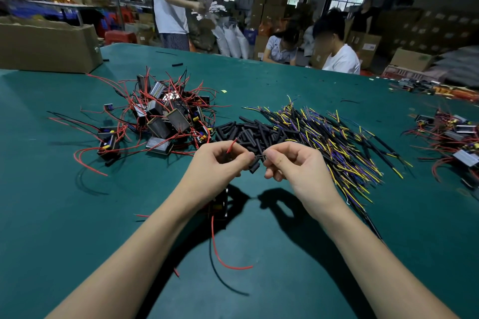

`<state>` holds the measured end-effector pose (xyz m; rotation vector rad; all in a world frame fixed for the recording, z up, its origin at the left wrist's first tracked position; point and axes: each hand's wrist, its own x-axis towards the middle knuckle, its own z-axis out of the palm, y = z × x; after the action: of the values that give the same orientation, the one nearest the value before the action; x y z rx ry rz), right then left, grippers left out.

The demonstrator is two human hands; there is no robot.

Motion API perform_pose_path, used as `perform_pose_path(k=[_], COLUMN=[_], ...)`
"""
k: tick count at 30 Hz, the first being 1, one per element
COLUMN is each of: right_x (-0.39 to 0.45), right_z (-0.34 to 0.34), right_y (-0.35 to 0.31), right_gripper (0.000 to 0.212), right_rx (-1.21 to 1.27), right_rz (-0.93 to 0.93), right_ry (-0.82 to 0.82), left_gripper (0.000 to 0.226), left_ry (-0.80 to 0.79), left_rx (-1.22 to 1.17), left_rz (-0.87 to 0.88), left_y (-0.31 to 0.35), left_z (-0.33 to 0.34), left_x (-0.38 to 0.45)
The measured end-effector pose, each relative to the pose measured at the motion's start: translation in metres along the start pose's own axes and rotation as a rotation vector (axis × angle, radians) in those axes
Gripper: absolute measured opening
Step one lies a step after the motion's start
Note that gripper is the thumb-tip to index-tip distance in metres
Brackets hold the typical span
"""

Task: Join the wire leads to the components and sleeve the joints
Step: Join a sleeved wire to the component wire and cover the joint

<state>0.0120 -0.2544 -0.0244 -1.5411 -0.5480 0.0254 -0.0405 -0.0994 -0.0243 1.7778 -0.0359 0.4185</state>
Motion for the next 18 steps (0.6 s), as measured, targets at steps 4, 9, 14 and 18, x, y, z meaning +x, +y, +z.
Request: perform_pose_path(k=[4, 9, 14, 18], right_x=[-0.0002, -0.0026, -0.0043, -0.0026], right_z=[-0.0001, 0.0056, 0.0085, 0.0031], right_y=[0.0011, 0.0029, 0.0043, 0.0001], right_gripper=[0.015, 0.015, 0.014, 0.012], right_rx=[-0.026, -0.015, -0.005, 0.007], right_rz=[-0.002, -0.012, -0.015, -0.001], right_ry=[-0.010, -0.011, -0.031, -0.046], left_gripper=[0.017, 0.019, 0.019, 0.023], left_ry=[-0.001, -0.006, -0.004, 0.013], left_rx=[0.006, 0.028, 0.043, 0.032], left_rz=[0.001, 0.001, 0.007, -0.002], left_y=[0.0018, 0.0027, 0.0038, 0.0053], left_z=[-0.0012, 0.0011, 0.0033, 0.0034], left_x=[-0.0005, -0.0022, -0.0040, -0.0032])
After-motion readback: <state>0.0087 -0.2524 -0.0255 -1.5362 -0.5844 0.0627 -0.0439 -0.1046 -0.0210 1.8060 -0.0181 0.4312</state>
